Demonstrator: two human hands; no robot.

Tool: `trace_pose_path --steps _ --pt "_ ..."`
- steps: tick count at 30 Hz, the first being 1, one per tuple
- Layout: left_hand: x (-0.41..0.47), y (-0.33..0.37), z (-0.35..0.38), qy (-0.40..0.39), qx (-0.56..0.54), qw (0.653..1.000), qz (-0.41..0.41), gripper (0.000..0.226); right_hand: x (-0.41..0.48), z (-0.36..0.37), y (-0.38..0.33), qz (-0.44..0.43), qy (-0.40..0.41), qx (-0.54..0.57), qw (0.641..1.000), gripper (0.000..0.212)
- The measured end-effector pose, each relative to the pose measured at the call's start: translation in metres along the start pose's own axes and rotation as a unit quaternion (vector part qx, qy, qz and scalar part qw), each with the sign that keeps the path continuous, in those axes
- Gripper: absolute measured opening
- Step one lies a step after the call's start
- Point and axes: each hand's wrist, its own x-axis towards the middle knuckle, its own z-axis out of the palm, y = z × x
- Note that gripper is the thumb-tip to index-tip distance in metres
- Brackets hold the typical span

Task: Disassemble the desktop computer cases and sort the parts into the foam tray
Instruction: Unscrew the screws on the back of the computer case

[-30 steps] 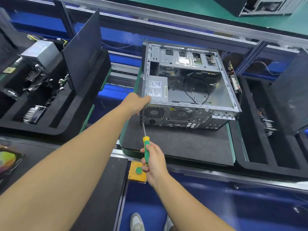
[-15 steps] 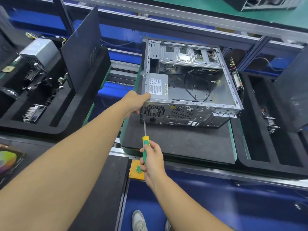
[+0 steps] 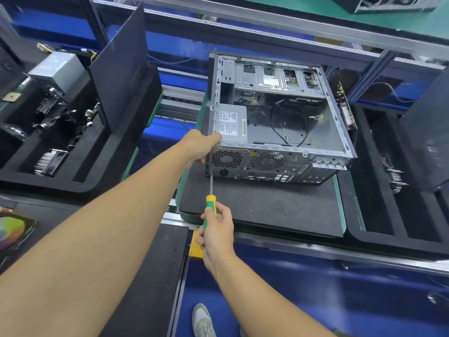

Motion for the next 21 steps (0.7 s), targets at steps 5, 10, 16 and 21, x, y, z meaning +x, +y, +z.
trace_pose_path --steps 5,10,16,21 --pt "0.0001 0.0007 -0.0018 -0.009 0.004 1.000 -0.002 0.066 0.0000 0.0017 0.0017 0.006 0.003 0.007 1.000 0.021" --pt "0.0015 -0.0001 -0.0009 -0.005 0.006 1.000 0.002 0.064 0.0016 0.0004 0.0008 0.000 0.003 0.002 1.000 0.019" --pt "0.0022 -0.0006 -0.0006 -0.007 -0.001 1.000 0.008 0.064 0.0016 -0.0012 0.0009 -0.006 0.000 0.004 1.000 0.019" --pt "0.0016 -0.0009 0.0004 -0.006 -0.006 1.000 0.005 0.066 0.0050 -0.0044 0.0038 -0.010 0.006 -0.013 1.000 0.020"
